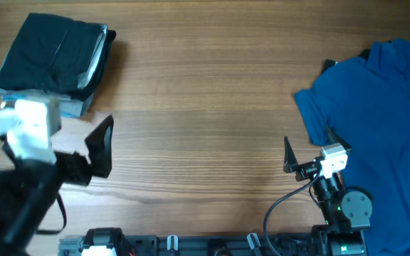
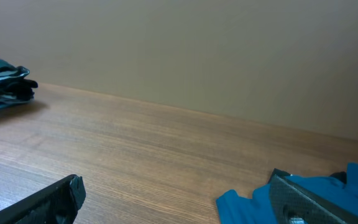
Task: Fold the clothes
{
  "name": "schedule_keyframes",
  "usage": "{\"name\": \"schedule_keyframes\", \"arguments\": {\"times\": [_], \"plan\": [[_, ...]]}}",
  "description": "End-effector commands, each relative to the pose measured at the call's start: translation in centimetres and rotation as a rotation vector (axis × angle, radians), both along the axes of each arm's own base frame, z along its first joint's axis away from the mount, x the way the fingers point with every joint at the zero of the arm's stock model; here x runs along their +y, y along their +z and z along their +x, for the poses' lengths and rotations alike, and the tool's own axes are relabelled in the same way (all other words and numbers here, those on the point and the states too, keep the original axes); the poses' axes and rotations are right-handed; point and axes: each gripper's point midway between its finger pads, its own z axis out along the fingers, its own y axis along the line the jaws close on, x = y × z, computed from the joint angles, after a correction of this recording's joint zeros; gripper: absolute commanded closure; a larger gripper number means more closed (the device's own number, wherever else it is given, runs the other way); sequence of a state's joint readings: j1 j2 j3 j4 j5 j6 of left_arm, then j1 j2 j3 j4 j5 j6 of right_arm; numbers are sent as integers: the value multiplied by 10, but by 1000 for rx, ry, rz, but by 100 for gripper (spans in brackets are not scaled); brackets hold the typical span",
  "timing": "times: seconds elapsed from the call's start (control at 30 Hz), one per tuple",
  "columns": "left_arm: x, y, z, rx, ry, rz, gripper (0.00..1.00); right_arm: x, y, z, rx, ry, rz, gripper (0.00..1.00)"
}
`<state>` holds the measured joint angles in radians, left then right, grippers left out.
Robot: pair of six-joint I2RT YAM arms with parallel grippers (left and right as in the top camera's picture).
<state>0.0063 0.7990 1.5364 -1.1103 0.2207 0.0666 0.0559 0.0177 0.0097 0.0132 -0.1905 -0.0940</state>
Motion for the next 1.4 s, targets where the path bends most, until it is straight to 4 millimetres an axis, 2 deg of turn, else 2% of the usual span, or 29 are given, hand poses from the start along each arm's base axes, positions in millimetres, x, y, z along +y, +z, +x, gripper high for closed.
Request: {"name": "schedule_keyframes", "arguments": {"times": [0.0,0.17,0.43,0.6,0.67,0.93,1.03,1.37], "plan": [[6,-23,7,-85,32,20,0,1,2,-1,-11,7,15,0],[7,-54,17,-272,45,-21,0,1,2,-1,-11,7,15,0],[10,-131,15,-392,66,-70,0,1,2,-1,-11,7,15,0],[10,-154,15,-480,65,-89,0,1,2,-1,-11,7,15,0],[8,-163,20,-482,58,-94,0,1,2,-1,-11,7,15,0],[8,-239,38,-339,62,-92,0,1,2,-1,-11,7,15,0],[8,-259,41,-298,62,-91,0,1,2,-1,-11,7,15,0],[5,-262,41,-297,49,-93,0,1,2,-1,-11,7,15,0]]}}
